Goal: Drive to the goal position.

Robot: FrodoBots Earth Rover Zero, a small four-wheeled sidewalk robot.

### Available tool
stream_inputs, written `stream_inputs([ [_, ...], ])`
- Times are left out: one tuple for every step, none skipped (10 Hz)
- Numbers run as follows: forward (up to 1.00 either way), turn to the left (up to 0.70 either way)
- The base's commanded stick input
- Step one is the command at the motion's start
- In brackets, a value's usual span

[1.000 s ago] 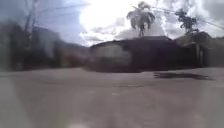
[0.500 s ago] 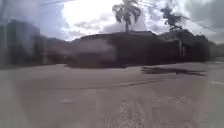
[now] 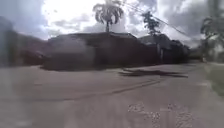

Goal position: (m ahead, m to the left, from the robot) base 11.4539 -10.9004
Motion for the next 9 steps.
stream_inputs([
  [1.00,-0.40],
  [1.00,-0.40],
  [1.00,-0.40],
  [1.00,-0.40],
  [1.00,-0.40],
  [1.00,-0.40],
  [1.00,-0.40],
  [1.00,-0.40],
  [1.00,-0.40],
])
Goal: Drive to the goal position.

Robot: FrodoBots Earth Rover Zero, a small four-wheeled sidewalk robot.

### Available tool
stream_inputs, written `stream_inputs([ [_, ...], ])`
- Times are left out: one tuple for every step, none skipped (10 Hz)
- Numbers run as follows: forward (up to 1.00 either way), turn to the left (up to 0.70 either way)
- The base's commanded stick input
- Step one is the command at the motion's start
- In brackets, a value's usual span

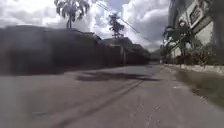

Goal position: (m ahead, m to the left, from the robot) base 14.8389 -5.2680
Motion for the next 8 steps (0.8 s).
stream_inputs([
  [1.00,-0.40],
  [1.00,-0.40],
  [1.00,-0.40],
  [1.00,-0.40],
  [1.00,-0.40],
  [1.00,-0.40],
  [1.00,-0.40],
  [1.00,-0.31],
])
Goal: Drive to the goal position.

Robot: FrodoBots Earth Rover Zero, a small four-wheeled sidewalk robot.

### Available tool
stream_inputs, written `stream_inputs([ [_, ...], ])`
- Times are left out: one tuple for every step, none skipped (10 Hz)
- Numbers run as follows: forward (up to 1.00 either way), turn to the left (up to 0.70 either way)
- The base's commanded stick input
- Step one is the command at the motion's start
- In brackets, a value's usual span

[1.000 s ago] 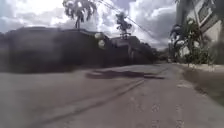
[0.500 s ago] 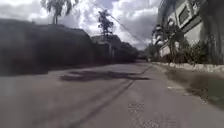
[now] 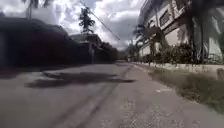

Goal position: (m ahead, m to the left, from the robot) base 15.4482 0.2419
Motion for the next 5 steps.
stream_inputs([
  [1.00,-0.03],
  [1.00,0.00],
  [1.00,0.00],
  [1.00,0.00],
  [1.00,0.00],
])
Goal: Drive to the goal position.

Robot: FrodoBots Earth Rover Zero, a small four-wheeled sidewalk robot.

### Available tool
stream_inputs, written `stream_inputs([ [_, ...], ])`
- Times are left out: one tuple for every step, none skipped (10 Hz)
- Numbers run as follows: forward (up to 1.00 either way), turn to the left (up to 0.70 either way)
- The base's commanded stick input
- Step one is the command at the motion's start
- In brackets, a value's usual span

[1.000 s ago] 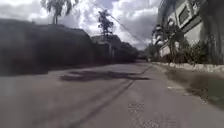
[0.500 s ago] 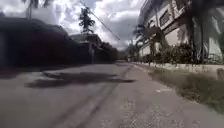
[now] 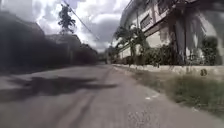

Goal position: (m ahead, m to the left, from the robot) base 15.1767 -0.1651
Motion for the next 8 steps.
stream_inputs([
  [1.00,0.00],
  [1.00,0.00],
  [1.00,0.00],
  [1.00,0.00],
  [1.00,0.00],
  [1.00,0.00],
  [1.00,0.00],
  [1.00,0.00],
])
